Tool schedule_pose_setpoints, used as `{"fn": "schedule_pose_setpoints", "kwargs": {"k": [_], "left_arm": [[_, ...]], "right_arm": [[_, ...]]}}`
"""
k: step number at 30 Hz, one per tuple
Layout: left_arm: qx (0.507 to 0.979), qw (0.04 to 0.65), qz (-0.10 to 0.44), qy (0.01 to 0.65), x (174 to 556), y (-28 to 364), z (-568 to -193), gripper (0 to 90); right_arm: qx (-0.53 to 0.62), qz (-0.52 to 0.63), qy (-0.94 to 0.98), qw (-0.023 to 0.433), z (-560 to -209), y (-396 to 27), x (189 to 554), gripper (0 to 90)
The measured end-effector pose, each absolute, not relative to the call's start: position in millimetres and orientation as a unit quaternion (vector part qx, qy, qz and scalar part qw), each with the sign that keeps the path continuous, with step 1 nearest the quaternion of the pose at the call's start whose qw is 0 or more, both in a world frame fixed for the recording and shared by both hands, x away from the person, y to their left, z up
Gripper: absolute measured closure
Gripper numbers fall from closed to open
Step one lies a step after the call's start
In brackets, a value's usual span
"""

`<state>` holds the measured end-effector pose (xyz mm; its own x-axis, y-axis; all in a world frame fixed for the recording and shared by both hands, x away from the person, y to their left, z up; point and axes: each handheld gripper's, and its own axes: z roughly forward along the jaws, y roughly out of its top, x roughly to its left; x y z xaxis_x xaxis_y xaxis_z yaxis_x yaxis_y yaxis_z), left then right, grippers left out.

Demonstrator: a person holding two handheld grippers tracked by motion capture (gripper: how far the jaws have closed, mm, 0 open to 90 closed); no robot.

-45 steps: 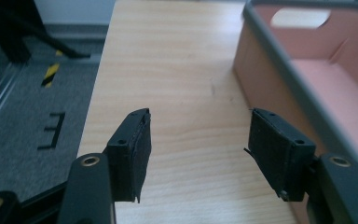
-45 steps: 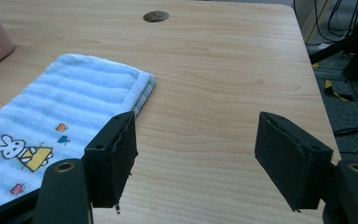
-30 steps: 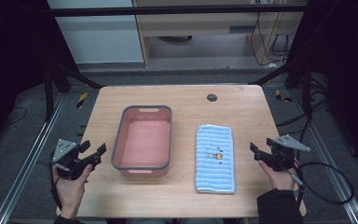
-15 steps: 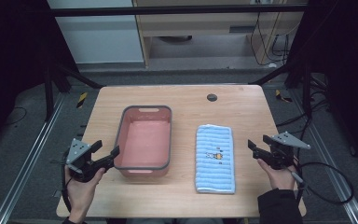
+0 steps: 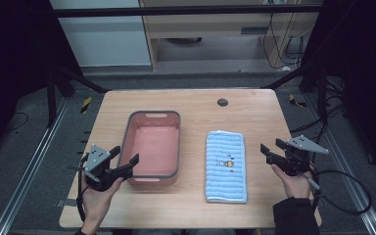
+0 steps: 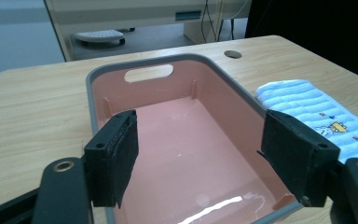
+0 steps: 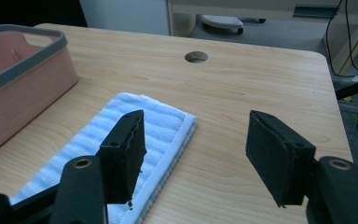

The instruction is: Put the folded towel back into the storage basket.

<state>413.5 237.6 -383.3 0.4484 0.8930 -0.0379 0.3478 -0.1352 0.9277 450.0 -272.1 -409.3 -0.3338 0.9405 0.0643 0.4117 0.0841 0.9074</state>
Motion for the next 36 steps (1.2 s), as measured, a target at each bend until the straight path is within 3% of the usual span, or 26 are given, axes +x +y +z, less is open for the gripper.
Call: {"fn": "schedule_pose_setpoints", "kwargs": {"k": [15,36], "left_arm": [[0.714,0.5,0.271,0.408,415,195,-377,33.6],[0.735,0.506,0.249,0.377,421,140,-384,35.0]], "right_arm": [[0.486,0.457,0.685,0.292,-393,-263,461,43.6],[0.486,0.461,0.684,0.288,-391,-255,473,43.4]]}}
